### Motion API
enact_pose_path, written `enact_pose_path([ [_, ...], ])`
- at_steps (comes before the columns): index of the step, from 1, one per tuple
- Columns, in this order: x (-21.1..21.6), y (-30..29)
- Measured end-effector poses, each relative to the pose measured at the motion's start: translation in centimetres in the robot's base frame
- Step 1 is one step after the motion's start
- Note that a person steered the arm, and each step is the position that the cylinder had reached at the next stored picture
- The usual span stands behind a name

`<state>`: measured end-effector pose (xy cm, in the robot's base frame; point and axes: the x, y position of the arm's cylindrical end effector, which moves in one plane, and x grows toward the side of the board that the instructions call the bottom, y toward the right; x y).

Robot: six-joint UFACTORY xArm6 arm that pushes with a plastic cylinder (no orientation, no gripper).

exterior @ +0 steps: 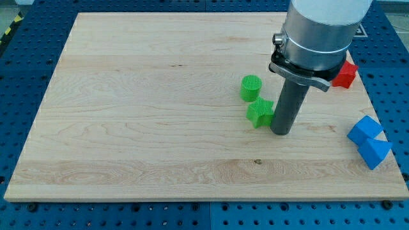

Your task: Slide the blue blocks towards the green star

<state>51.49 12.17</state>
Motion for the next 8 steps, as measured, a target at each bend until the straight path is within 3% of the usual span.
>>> enact_pose_path([
  [1,4.7,0.0],
  [3,6.6,-0.8],
  [4,3.7,-1.4],
  [8,0.7,-0.1],
])
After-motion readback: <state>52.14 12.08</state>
